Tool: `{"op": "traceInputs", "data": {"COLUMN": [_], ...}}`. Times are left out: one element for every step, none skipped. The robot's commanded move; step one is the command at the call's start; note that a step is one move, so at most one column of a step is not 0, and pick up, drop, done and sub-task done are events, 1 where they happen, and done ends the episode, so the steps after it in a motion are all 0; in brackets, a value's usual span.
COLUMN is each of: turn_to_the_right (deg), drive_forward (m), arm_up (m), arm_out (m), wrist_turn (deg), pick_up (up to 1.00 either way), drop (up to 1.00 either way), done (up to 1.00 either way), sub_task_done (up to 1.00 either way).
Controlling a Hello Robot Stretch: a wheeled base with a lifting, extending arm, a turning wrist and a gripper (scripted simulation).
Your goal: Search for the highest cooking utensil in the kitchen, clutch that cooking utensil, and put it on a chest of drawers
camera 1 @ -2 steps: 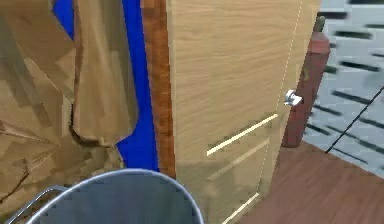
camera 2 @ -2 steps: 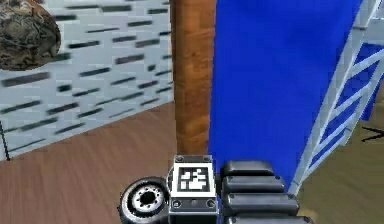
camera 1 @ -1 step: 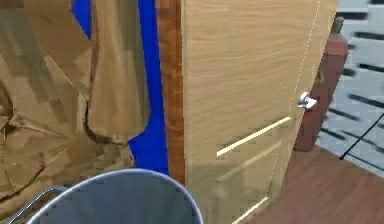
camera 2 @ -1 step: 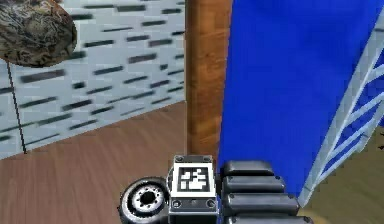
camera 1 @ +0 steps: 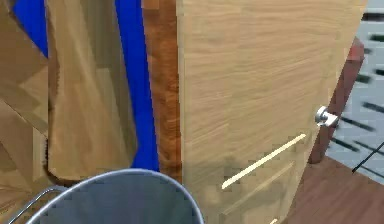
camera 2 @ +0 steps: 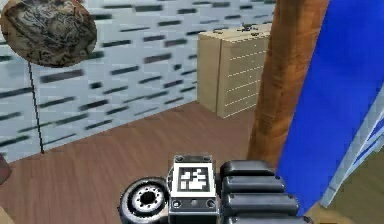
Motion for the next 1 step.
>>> {"op": "traceInputs", "data": {"turn_to_the_right": [-3.0], "drive_forward": [0.0], "arm_up": [0.0], "arm_out": [0.0], "wrist_turn": [0.0], "pick_up": [0.0], "drop": [0.0], "done": [0.0], "sub_task_done": [0.0]}}
